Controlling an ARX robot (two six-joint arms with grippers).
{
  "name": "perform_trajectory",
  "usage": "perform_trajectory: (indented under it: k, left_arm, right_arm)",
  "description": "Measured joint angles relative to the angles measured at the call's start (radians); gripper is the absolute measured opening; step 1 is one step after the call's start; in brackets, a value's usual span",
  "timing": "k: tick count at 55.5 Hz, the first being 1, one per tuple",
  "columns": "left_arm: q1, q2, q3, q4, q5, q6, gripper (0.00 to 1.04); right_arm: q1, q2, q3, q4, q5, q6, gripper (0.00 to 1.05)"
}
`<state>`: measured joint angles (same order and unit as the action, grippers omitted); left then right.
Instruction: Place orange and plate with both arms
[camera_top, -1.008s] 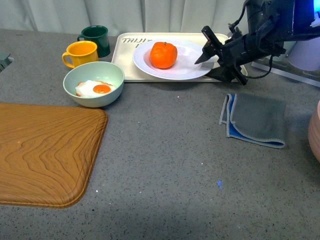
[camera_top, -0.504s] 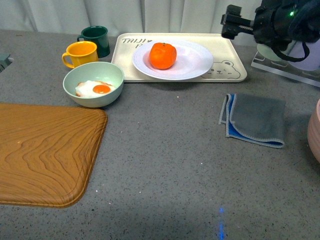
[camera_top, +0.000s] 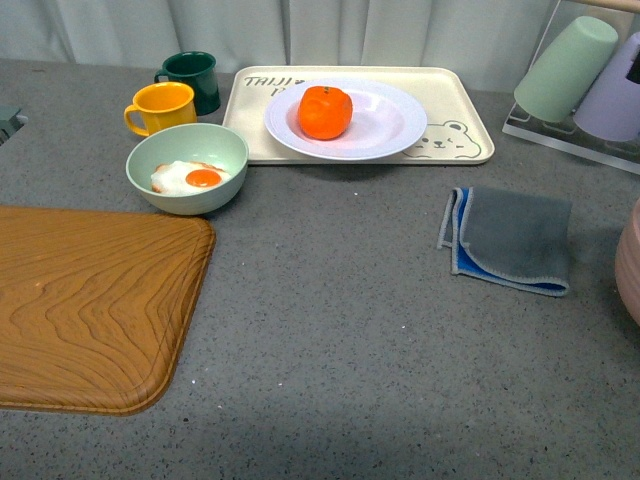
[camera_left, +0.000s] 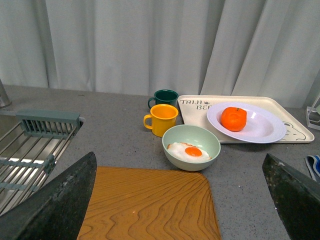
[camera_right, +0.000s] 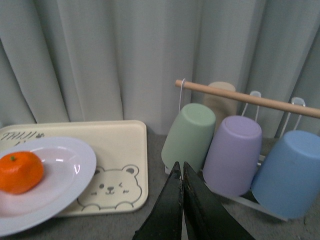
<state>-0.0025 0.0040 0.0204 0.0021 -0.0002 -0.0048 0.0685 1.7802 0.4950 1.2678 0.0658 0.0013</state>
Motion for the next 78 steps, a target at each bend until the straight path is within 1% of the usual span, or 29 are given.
perform_trajectory:
  k: [10, 14, 20, 39, 46, 78]
  left_arm:
    - [0.000, 0.000, 0.000, 0.000, 0.000, 0.000, 0.98]
    - [0.000, 0.000, 0.000, 0.000, 0.000, 0.000, 0.98]
    - [0.000, 0.000, 0.000, 0.000, 0.000, 0.000, 0.98]
    - [0.000, 0.000, 0.000, 0.000, 0.000, 0.000, 0.98]
    - [0.000, 0.000, 0.000, 0.000, 0.000, 0.000, 0.98]
    - [0.000, 0.000, 0.000, 0.000, 0.000, 0.000, 0.98]
  right_arm:
    - [-0.016, -0.143, -0.139, 0.003, -0.011, 0.000, 0.01]
    - [-0.042, -0.194, -0.185, -0.006, -0.054, 0.000, 0.01]
    - [-0.068, -0.342, -0.250, -0.108, -0.059, 0.000, 0.01]
    - [-0.068, -0.600, -0.377, -0.223, -0.063, 0.000, 0.01]
    - [-0.068, -0.732, -0.423, -0.310, -0.063, 0.000, 0.01]
    - [-0.068, -1.147, -0.486, -0.650, -0.064, 0.000, 0.01]
